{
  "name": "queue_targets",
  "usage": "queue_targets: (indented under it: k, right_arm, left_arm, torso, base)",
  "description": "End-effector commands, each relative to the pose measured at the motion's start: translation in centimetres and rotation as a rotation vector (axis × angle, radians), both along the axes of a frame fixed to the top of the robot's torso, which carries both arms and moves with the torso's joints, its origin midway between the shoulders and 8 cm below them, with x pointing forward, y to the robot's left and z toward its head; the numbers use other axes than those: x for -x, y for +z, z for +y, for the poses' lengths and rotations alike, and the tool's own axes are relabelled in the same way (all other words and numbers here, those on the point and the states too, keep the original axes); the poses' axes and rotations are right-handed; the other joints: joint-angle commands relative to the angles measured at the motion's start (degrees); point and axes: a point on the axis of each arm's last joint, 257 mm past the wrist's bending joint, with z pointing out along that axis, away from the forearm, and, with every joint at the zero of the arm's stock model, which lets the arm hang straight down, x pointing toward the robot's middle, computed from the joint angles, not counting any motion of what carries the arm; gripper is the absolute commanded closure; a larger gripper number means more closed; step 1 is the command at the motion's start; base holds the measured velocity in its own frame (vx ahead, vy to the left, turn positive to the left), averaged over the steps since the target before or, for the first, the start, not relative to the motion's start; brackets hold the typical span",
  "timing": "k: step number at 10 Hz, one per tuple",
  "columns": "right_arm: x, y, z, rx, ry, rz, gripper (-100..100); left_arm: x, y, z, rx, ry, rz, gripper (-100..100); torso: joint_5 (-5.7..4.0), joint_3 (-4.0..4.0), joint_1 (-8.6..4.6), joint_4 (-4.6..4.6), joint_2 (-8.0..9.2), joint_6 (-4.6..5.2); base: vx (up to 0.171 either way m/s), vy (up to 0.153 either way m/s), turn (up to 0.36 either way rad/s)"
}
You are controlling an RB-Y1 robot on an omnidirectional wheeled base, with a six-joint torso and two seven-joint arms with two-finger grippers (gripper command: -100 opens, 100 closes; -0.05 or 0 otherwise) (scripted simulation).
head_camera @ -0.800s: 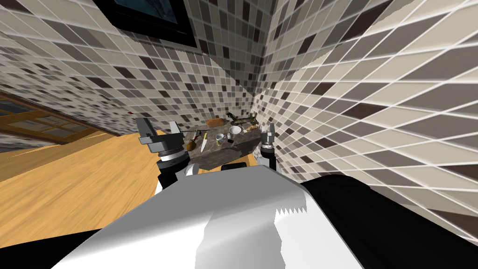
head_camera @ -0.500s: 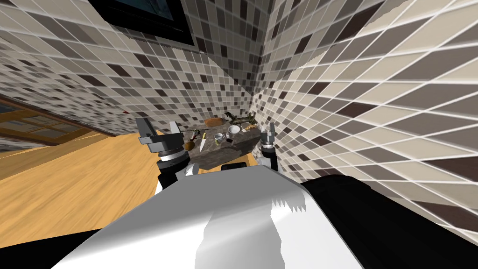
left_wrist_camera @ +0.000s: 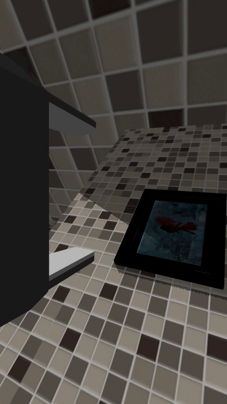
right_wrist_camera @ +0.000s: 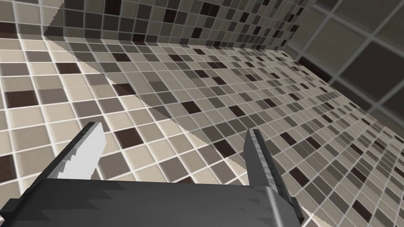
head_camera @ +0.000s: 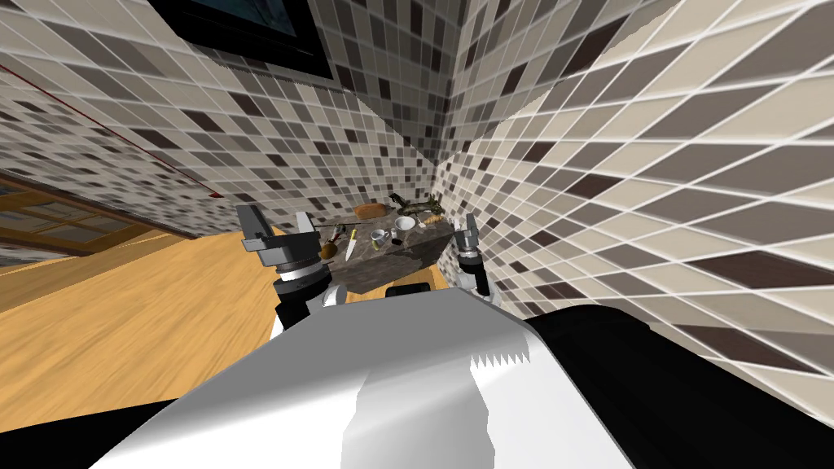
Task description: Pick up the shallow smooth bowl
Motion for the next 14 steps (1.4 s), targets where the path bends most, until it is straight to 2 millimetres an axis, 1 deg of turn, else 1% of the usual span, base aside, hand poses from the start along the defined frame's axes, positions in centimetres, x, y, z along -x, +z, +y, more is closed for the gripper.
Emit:
queue_targets:
  k: [1, 3, 4, 6, 7, 8, 9, 10, 11, 12, 13, 14]
  right_arm:
    - [-0.1, -0.1, 0.2, 0.03, 0.01, 0.003, -100]
    - [-0.7, -0.8, 0.5, 0.111, 0.026, 0.015, -100]
    - [-0.7, -0.9, 0.6, 0.122, 0.031, 0.017, -100]
    - [-1.4, -2.1, 0.6, 0.215, 0.039, 0.039, -100]
    - [-1.4, -2.1, 0.8, 0.233, 0.047, 0.041, -100]
    - [-1.8, -3.0, 0.7, 0.286, 0.05, 0.056, -100]
    - [-1.8, -3.0, 0.8, 0.294, 0.054, 0.057, -100]
    - [-2.2, -4.0, 0.6, 0.353, 0.055, 0.074, -100]
    - [-2.2, -4.0, 0.7, 0.361, 0.058, 0.075, -100]
    - [-2.7, -5.1, 0.4, 0.423, 0.058, 0.094, -100]
    - [-2.7, -5.1, 0.4, 0.431, 0.061, 0.095, -100]
    - [-3.1, -6.4, 0.1, 0.497, 0.059, 0.117, -100]
  left_arm:
    - [0.0, 0.0, 0.0, 0.0, 0.0, 0.0, 0]
    - [0.0, 0.0, 0.0, 0.0, 0.0, 0.0, 0]
    - [0.0, 0.0, 0.0, 0.0, 0.0, 0.0, 0]
    - [0.0, 0.0, 0.0, 0.0, 0.0, 0.0, 0]
    - [0.0, 0.0, 0.0, 0.0, 0.0, 0.0, 0]
    - [0.0, 0.0, 0.0, 0.0, 0.0, 0.0, 0]
    - [0.0, 0.0, 0.0, 0.0, 0.0, 0.0, 0]
    - [0.0, 0.0, 0.0, 0.0, 0.0, 0.0, 0]
    - [0.0, 0.0, 0.0, 0.0, 0.0, 0.0, 0]
    - [0.0, 0.0, 0.0, 0.0, 0.0, 0.0, 0]
    - [0.0, 0.0, 0.0, 0.0, 0.0, 0.0, 0]
    - [0.0, 0.0, 0.0, 0.0, 0.0, 0.0, 0]
  torso:
    - [0.0, 0.0, 0.0, 0.0, 0.0, 0.0]
    - [0.01, -0.06, 0.07, -0.02, -0.11, 0.0]
    - [0.01, -0.04, 0.07, -0.01, -0.06, 0.0]
    - [0.03, -0.07, 0.15, -0.03, -0.13, -0.01]
    - [0.03, -0.07, 0.17, -0.03, -0.13, -0.01]
    - [0.04, -0.08, 0.17, -0.03, -0.14, 0.0]
    - [0.04, -0.08, 0.19, -0.03, -0.15, -0.01]
    - [0.04, -0.1, 0.19, -0.03, -0.18, 0.0]
    - [0.04, -0.1, 0.18, -0.04, -0.18, -0.01]
    - [0.04, -0.11, 0.19, -0.04, -0.2, 0.0]
    - [0.05, -0.11, 0.23, -0.04, -0.2, -0.02]
    - [0.05, -0.11, 0.25, -0.04, -0.21, 0.0]
  base:
    - [-0.062, -0.036, 0.001]
    - [-0.062, -0.026, 0.012]
    - [-0.056, -0.017, 0.011]
    - [-0.052, -0.004, 0.046]
    - [-0.049, -0.004, 0.025]
    - [-0.049, 0.002, 0.063]
    - [-0.036, -0.002, 0.027]
    - [-0.042, -0.001, 0.08]
    - [-0.035, -0.001, 0.037]
    - [-0.039, 0.014, 0.087]
    - [-0.033, 0.017, 0.045]
    - [-0.034, 0.028, 0.111]
